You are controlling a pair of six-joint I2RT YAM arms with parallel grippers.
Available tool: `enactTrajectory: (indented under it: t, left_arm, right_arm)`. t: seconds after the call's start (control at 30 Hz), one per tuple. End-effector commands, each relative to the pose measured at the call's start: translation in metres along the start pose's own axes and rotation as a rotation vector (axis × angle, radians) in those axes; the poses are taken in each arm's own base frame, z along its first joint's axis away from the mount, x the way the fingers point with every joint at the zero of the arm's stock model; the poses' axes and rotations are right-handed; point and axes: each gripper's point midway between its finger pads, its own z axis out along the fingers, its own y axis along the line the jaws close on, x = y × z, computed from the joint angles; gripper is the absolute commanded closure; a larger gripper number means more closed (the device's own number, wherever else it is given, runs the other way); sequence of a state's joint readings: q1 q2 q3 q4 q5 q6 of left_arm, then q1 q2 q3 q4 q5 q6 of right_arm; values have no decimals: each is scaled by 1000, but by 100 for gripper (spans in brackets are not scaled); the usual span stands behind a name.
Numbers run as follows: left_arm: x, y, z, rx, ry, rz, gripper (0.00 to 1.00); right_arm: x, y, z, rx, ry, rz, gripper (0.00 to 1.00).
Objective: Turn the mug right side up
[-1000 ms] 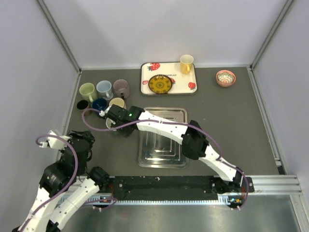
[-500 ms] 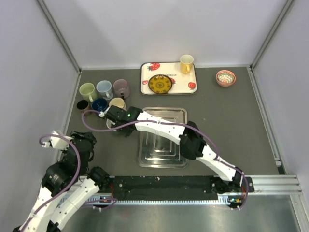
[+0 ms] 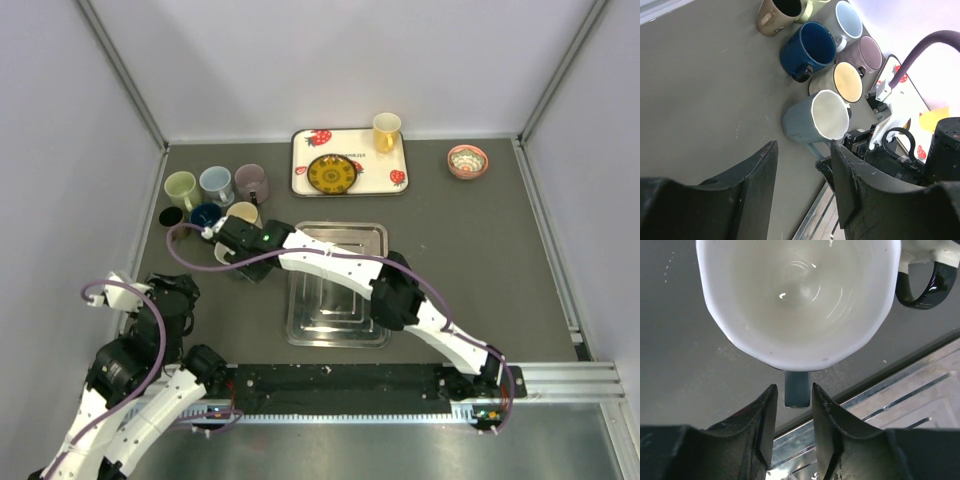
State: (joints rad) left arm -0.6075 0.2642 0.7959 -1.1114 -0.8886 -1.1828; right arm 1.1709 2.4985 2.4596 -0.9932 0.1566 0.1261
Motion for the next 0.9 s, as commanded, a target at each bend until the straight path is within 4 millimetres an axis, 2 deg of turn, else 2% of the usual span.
enactTrajectory:
  t: [0.0,0.3,0.4,0.43,0.5,0.63,0.67,0.7,0.73,0.77,0.8,0.83,0.87]
  left_arm:
    - [-1,-2,-1,13,0,2,48]
    - [-2,-2,-2,21,0,4,48]
    - [-2,-2,-1,20,-3,21,45]
    - [-2,-2,-1,21,-4,26,43]
    - [-2,-3,0,18,-4,48,36]
    - [2,-8,3,17,8,88,23]
    - [7,-11,5,23,23,116,21]
    - [8,-20,7,49,26,113,18]
    - [10,-23,7,58,34,145,18]
    - [16,-28,10,60,52,168,17]
    - [19,-39,10,90,70,167,16]
    - [26,-45,14,96,92,225,15]
    - [32,-52,14,118,123,243,10]
  right_arm:
    - [-38,5,-28,-14,-129,20,64]
    - [-48,4,-45,-15,-169,57,59]
    - [-55,3,-65,-15,-201,83,56]
    - [-63,-1,-86,-7,-239,95,54]
    - [-60,-4,-97,4,-246,114,52]
    - [-58,-22,-144,54,-299,145,50]
    - [-52,-30,-166,68,-315,155,50]
    - [-47,-36,-177,86,-321,163,50]
    - [-26,-47,-173,144,-283,161,49]
    - [-24,-58,-210,161,-343,185,49]
    - [-14,-66,-217,191,-344,193,48]
    - [11,-80,-214,263,-314,198,48]
    - [19,-91,-243,281,-364,228,47]
